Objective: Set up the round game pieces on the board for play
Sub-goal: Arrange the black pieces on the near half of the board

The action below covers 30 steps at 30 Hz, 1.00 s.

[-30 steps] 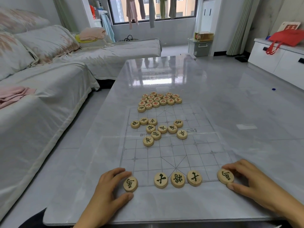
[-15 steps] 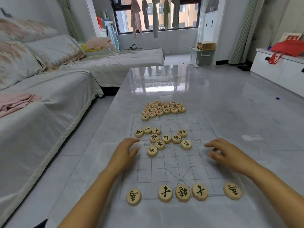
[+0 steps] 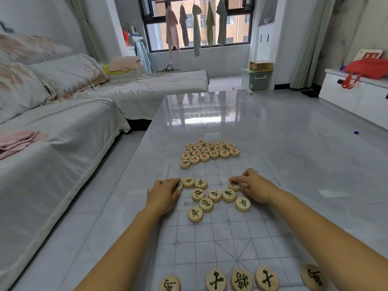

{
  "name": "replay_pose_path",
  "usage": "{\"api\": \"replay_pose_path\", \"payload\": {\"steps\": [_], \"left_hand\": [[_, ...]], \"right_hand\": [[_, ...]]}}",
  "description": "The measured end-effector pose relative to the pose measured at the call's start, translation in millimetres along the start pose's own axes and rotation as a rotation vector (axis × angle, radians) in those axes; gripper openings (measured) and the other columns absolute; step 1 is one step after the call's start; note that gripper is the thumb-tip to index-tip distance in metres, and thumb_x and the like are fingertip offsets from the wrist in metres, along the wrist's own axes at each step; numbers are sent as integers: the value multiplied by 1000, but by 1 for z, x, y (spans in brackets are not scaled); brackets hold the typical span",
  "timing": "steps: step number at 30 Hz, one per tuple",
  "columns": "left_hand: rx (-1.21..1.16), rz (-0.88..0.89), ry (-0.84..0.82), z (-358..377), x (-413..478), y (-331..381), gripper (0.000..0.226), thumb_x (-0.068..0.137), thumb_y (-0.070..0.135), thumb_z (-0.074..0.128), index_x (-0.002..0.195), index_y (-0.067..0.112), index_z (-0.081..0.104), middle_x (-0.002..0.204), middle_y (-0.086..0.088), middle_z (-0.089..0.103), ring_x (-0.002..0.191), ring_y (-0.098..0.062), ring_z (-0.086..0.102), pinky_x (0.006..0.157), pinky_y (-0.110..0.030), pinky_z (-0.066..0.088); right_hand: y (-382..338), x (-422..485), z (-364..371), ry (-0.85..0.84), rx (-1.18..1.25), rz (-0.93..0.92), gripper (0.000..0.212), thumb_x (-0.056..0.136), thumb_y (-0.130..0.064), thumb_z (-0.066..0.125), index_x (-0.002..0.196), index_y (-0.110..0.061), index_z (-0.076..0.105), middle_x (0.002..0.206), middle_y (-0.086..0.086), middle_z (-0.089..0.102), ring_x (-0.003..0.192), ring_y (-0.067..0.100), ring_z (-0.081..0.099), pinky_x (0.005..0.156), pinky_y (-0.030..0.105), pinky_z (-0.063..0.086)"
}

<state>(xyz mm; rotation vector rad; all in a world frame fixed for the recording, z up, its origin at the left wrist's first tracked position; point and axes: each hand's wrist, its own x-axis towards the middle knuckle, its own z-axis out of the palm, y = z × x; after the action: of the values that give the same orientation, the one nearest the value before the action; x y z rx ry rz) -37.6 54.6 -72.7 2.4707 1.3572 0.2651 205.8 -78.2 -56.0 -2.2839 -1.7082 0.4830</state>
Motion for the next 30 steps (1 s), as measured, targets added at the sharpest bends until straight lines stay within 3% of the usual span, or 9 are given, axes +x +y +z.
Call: {"api": "replay_pose_path", "payload": {"steps": [4,7,11,14,16,20,23,27,30], "left_hand": [[-165,115,83,-1,-17,28,35,85,34,60,118,23,59,124,-1,54,118,-22,44,97,-38,38],[-29,222,-6,11,-29,57,40,78,43,66,113,23,63,114,0,56,112,-20,46,94,-36,38],[210,178,17,16,-29,74,41,79,42,63,116,24,59,121,-2,51,116,-23,40,97,-36,29],[119,144,2,8,-33,79,37,81,41,60,115,27,57,121,0,53,116,-21,43,96,-36,30],[4,136,36,-3,-44,78,31,84,38,58,114,30,56,118,3,58,111,-18,50,95,-35,31],[-220,150,-66,-29,-80,64,34,83,24,65,116,26,57,104,9,58,97,-11,56,100,-34,39],[-219,139,-113,-40,-116,47,39,82,25,67,119,26,54,97,14,55,95,-7,55,100,-32,41],[-175,163,-137,-36,-153,37,36,81,27,67,116,28,57,108,12,58,104,-6,53,102,-32,39],[-104,209,-162,-24,-166,38,37,81,30,64,117,31,57,119,13,58,111,-5,49,104,-30,34]], "right_hand": [[13,-4,-7,52,-46,83,34,93,-24,48,128,-26,50,126,6,43,110,24,50,89,33,44],[33,-25,-11,119,-21,150,25,93,-23,48,116,-21,59,121,8,46,104,24,51,85,33,44],[39,-46,-11,75,-67,144,39,92,-32,51,130,-24,46,131,4,42,114,23,49,91,32,43],[24,-42,-9,84,-62,50,51,93,-28,49,141,-27,32,143,2,33,121,21,46,96,32,42],[11,-34,-7,61,-79,-21,50,94,-25,48,142,-26,33,147,1,30,125,21,42,100,33,41],[0,-27,-9,4,-69,-4,39,93,-29,51,131,-21,48,135,6,44,119,24,46,99,36,42],[12,-41,-14,5,-110,64,41,89,-37,56,124,-18,53,125,5,49,110,23,51,93,36,45],[27,-82,-16,-8,-152,78,36,85,-44,59,112,-21,58,110,-1,55,97,17,54,81,29,44],[21,-111,-10,-35,-191,10,32,83,-42,61,110,-25,59,108,-6,57,95,13,54,85,28,43]]}}
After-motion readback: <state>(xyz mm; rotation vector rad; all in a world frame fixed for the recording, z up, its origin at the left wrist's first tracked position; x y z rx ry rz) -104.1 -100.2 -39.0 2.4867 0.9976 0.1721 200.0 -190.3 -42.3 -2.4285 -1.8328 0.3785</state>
